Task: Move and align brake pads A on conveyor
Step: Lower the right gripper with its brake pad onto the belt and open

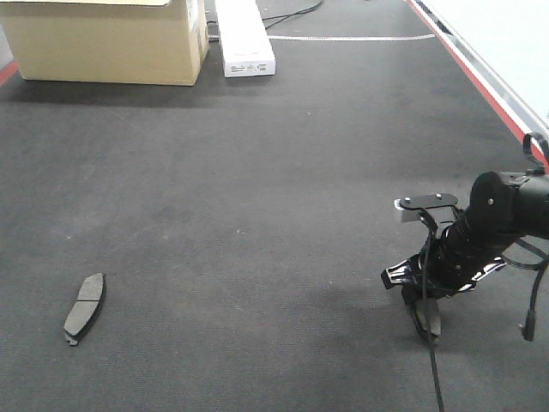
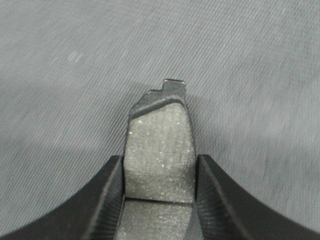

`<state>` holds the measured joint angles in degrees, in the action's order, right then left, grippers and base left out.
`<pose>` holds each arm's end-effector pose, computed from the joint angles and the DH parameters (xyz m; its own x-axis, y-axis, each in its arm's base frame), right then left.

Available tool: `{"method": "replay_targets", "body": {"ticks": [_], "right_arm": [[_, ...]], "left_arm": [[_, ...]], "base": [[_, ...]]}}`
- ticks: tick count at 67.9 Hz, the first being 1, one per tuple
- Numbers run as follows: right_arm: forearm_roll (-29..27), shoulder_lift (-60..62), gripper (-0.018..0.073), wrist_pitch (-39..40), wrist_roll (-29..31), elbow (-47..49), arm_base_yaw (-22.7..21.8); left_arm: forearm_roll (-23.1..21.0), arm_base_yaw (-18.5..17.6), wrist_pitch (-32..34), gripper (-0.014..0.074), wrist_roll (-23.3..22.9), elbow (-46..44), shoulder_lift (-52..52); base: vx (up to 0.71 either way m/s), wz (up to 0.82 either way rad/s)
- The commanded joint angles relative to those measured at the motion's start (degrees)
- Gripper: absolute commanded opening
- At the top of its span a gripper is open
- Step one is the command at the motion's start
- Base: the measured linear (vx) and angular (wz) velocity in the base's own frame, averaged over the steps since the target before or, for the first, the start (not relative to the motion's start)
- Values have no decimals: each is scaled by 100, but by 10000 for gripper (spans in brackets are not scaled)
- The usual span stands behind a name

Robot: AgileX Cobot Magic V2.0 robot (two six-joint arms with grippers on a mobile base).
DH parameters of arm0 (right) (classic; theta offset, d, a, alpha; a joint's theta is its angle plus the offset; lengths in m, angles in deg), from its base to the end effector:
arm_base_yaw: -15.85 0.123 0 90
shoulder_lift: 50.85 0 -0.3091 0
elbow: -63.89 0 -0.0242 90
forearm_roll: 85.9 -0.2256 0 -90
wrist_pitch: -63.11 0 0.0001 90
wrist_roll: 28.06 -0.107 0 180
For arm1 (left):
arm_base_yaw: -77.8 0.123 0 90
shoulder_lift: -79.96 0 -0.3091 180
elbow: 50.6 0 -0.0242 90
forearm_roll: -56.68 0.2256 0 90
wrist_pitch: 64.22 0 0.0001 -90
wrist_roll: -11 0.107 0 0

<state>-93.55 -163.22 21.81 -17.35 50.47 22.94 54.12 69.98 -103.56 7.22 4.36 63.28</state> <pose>0.3352 0.0512 0.1927 -0.9504 -0.2048 -0.2343 -0.2256 0.9720 0.0656 0.0097 -0.0044 0.2674 -0.3688 -0.0506 -0.9281 0.1258 0.9866 -0.1038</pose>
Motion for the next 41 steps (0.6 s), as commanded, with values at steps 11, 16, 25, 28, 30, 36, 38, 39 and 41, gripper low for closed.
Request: {"method": "replay_targets", "body": {"ticks": [11, 16, 25, 28, 30, 36, 38, 39, 41], "right_arm": [[40, 325, 363, 200, -28, 236, -22], [40, 448, 370, 161, -28, 236, -22], [40, 845, 369, 126, -35, 236, -22], [29, 1043, 369, 82, -35, 231, -22], [29, 1173, 369, 77, -35, 216, -22], [29, 1650, 369, 69, -28, 107, -22], [34, 1807, 369, 69, -28, 42, -22], [34, 1847, 369, 69, -28, 42, -22], [46, 2048, 369, 81, -17, -35, -22]], "left_arm": [[-53, -18, 394, 460, -10, -126, -73], [-53, -18, 394, 460, -10, -126, -73], [-53, -18, 394, 460, -10, -126, -73], [-53, -18, 394, 460, -10, -126, -73], [-53, -18, 394, 460, -10, -126, -73], [-53, -18, 394, 460, -10, -126, -73], [-53, -18, 394, 460, -10, -126, -73], [-53, -18, 394, 460, -10, -126, -73], [-53, -18, 394, 460, -10, -126, -73]], "base": [[0, 0], [0, 0], [0, 0], [0, 0], [0, 0], [0, 0], [0, 0], [0, 0], [0, 0]]}}
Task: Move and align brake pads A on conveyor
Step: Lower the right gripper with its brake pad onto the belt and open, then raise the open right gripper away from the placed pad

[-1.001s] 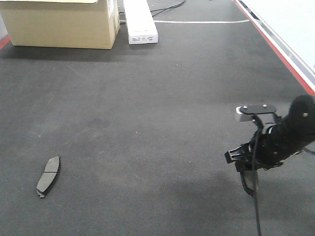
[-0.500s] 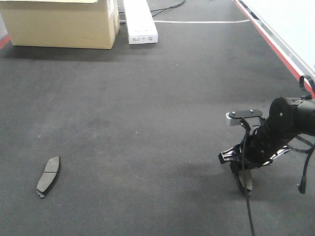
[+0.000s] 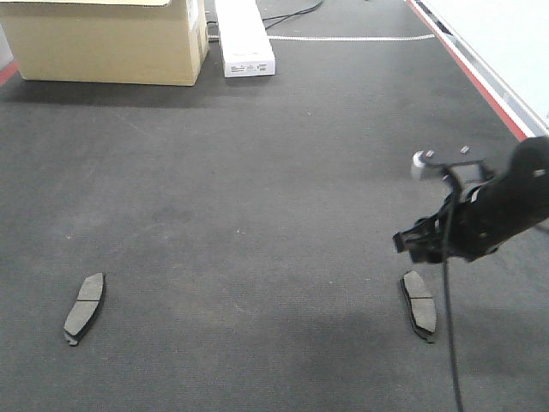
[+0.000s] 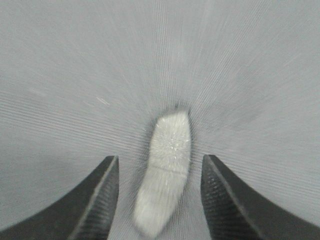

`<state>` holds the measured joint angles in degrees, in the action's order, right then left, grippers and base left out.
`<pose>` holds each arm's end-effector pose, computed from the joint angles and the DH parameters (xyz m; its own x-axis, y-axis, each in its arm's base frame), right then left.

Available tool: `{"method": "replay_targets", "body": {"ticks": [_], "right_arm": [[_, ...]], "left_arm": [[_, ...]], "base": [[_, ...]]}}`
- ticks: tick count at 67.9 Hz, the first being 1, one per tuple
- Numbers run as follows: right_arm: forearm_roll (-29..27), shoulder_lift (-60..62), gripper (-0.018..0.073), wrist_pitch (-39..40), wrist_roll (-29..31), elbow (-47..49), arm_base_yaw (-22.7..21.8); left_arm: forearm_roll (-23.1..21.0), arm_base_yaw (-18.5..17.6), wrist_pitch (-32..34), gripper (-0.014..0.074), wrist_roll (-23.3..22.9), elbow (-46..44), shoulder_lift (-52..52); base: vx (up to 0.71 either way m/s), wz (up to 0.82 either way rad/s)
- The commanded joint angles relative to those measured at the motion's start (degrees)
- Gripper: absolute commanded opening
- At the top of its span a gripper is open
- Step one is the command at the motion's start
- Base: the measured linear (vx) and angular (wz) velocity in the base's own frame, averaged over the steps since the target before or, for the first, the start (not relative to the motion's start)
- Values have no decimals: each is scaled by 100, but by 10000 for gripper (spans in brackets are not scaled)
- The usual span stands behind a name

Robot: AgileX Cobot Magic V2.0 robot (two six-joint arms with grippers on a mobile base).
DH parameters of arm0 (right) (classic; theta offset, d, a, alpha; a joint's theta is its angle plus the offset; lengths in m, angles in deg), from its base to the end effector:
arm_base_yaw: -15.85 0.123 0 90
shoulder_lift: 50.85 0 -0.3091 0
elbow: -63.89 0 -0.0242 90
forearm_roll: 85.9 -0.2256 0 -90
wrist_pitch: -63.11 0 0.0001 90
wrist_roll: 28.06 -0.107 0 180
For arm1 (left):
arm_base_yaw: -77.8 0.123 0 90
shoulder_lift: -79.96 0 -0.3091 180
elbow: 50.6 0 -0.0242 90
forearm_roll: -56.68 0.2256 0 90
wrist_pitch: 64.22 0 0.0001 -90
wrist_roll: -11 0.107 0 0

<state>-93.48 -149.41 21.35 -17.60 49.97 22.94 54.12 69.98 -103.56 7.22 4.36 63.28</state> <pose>0.3068 0.0476 0.2689 -0.8753 -0.1927 -0.4436 -0.2351 0.9711 0.0421 0.0097 -0.0044 0.2674 -0.3688 -0.0506 -0.9281 0.1258 0.9866 -0.1038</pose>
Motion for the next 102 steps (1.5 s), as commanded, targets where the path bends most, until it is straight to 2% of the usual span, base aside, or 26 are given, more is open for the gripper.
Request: {"method": "replay_targets", "body": {"ticks": [1, 36, 53, 68, 82, 102], "right_arm": [[45, 745, 369, 144, 20, -24, -22], [-7, 3859, 369, 717, 144, -1882, -22], [29, 5444, 327, 894, 84, -2732, -22], [48, 6612, 326, 1399, 84, -3458, -22], [37, 7048, 326, 2029, 84, -3965, -22], [-20, 7034, 326, 1995, 84, -3965, -22]], "left_arm": [[-53, -18, 394, 460, -10, -126, -73], [-53, -18, 394, 460, -10, -126, -73], [-53, -18, 394, 460, -10, -126, -73], [-53, -18, 394, 460, -10, -126, -73], [-53, -18, 394, 460, -10, -126, -73], [-53, -18, 394, 460, -10, -126, -73]], "base": [[0, 0], [0, 0], [0, 0], [0, 0], [0, 0], [0, 0]]}}
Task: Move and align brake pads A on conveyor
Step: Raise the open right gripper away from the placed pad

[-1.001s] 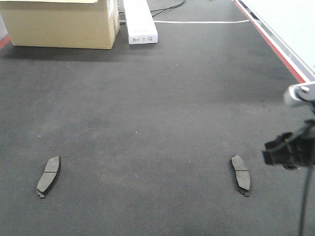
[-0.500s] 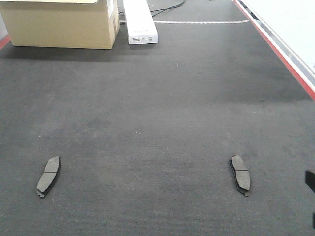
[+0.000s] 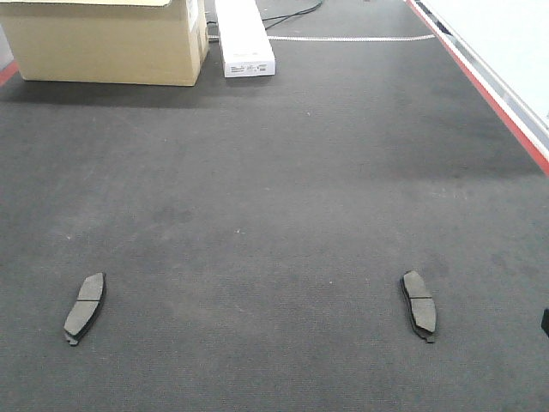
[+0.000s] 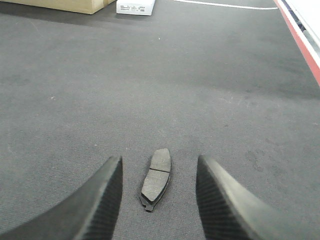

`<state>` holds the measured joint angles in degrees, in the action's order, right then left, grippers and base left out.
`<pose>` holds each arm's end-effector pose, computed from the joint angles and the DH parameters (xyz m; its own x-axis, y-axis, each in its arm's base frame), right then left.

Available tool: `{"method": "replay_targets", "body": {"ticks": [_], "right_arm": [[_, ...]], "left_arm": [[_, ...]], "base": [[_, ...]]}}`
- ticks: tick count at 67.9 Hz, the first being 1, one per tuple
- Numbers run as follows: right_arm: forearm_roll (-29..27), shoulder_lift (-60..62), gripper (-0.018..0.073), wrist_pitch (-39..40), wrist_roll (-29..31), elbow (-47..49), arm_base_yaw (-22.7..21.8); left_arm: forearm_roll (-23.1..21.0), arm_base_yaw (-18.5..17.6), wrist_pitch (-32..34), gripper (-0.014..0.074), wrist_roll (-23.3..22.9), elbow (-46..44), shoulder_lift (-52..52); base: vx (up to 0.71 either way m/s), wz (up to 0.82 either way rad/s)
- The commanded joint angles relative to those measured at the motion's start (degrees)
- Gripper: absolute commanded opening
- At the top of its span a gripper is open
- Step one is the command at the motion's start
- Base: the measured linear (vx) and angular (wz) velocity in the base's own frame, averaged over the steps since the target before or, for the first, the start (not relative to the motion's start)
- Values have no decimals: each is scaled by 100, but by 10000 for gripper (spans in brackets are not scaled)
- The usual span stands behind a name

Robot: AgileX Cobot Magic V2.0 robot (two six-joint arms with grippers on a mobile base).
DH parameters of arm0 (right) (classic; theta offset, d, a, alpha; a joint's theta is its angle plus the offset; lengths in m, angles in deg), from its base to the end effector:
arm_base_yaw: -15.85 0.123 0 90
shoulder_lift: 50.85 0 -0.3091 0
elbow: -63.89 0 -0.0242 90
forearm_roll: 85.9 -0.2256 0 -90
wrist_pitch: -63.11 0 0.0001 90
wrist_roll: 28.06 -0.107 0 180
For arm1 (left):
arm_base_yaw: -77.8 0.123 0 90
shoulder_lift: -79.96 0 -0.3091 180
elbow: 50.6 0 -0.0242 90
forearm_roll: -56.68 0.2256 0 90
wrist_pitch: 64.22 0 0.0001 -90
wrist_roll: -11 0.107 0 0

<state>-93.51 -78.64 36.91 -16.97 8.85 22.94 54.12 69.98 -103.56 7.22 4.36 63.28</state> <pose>0.0473 0.0122 0.2847 -0.3062 -0.1127 -0.9453 -0.2014 0.9782 -0.0514 0.0097 -0.0044 0.2674 -0.3688 -0.0506 -0.9281 0.1258 0.9866 -0.1038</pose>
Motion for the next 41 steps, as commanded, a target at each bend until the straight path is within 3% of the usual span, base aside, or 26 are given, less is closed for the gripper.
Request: {"method": "replay_targets", "body": {"ticks": [1, 41], "right_arm": [[-17, -43, 326, 440, 21, 147, -22], [-17, -43, 326, 440, 21, 147, -22]], "left_arm": [[-53, -18, 394, 460, -10, -126, -73], [-53, -18, 363, 460, -10, -126, -81]], "base": [[0, 0], [0, 0]]}}
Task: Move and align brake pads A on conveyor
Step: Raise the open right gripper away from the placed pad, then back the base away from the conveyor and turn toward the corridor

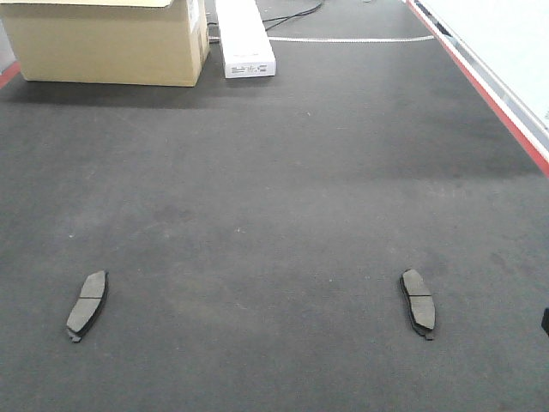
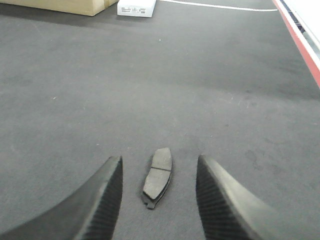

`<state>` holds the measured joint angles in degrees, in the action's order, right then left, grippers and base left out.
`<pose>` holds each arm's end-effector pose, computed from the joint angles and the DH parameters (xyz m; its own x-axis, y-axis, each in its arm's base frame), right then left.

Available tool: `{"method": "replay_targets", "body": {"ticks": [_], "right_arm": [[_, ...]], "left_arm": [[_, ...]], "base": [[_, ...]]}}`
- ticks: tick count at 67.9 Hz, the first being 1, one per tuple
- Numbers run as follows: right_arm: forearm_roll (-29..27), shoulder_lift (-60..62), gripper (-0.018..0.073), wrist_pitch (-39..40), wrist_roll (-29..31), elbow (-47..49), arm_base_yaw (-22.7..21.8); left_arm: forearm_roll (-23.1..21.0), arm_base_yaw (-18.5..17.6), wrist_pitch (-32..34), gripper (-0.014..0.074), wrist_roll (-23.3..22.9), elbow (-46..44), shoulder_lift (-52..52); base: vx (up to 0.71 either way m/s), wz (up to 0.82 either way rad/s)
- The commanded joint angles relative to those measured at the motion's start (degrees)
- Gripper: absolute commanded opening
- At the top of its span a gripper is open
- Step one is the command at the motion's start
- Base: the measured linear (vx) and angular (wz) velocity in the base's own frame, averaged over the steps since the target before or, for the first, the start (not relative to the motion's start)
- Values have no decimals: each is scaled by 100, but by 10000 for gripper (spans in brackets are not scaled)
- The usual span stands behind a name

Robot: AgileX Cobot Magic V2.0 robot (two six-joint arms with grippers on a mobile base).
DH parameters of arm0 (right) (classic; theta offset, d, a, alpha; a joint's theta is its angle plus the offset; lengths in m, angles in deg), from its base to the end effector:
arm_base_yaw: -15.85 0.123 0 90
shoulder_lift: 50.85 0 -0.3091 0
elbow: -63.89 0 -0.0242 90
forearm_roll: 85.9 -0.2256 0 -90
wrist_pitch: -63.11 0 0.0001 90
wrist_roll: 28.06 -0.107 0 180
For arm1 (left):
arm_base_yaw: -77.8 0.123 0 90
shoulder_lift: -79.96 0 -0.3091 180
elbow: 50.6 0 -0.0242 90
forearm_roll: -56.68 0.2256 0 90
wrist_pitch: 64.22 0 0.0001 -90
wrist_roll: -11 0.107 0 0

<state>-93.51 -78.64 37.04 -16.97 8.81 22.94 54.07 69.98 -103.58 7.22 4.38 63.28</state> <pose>0.0474 0.0122 0.2847 -0.3048 -0.1124 -0.9458 -0.2010 0.9782 -0.0515 0.0097 -0.0045 0.2673 -0.3695 -0.0512 -0.9278 0.1260 0.9865 -0.1046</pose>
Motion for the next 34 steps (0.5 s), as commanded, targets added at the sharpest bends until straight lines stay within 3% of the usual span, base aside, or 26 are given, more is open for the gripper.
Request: {"method": "replay_targets", "body": {"ticks": [1, 34], "right_arm": [[-17, -43, 326, 427, 21, 152, -22], [-17, -46, 326, 434, 21, 152, -22]], "left_arm": [[-48, -18, 366, 460, -10, -128, -86], [-48, -18, 358, 460, -10, -128, -86]], "base": [[-5, 3], [-19, 5]]}}
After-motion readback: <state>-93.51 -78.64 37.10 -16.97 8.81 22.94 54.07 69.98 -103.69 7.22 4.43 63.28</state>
